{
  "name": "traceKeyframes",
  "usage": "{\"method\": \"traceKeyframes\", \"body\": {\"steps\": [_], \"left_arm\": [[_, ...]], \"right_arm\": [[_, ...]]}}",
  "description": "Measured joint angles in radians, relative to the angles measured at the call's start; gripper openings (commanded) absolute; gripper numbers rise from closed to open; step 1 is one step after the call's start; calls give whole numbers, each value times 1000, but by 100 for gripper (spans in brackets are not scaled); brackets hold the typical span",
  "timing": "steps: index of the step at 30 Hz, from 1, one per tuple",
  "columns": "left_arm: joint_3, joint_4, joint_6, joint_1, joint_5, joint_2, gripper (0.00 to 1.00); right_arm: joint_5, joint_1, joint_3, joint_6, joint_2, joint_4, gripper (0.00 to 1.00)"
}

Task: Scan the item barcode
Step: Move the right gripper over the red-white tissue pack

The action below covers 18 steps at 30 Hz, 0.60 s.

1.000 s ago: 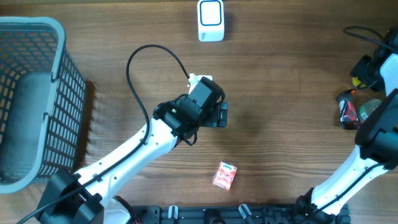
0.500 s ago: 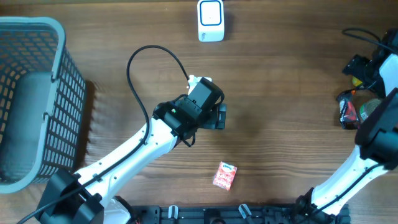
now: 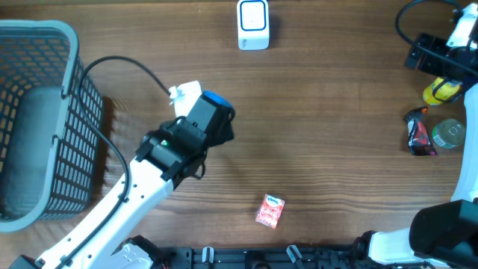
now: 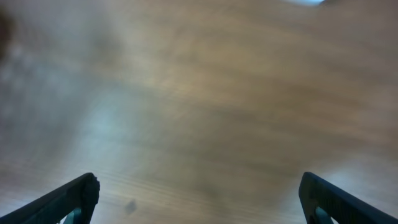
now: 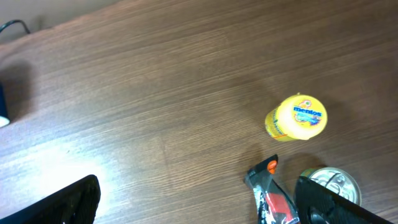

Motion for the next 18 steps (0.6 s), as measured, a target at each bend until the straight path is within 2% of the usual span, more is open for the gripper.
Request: {"method": "traceKeyframes", "body": {"steps": [6,8,10,13,18], "left_arm": [[-1,-51,177,-6,244,11,100],[-1,-69,164,-3,266,11,100],[-1,-100,100,12,235,10,100],[-2,-114,16,26,127,-14,100],[-3,-113,-27,-31,-72,-171,100]], "right_arm": [[6,0,0,17,0,-22,100],[-37,2,0,-1,0,-50,100],[-97,13,0,-47,0,-82,100],[-240,76,0,-190,0,-138,100],[-335,257,0,-322,0,-237,100]]}}
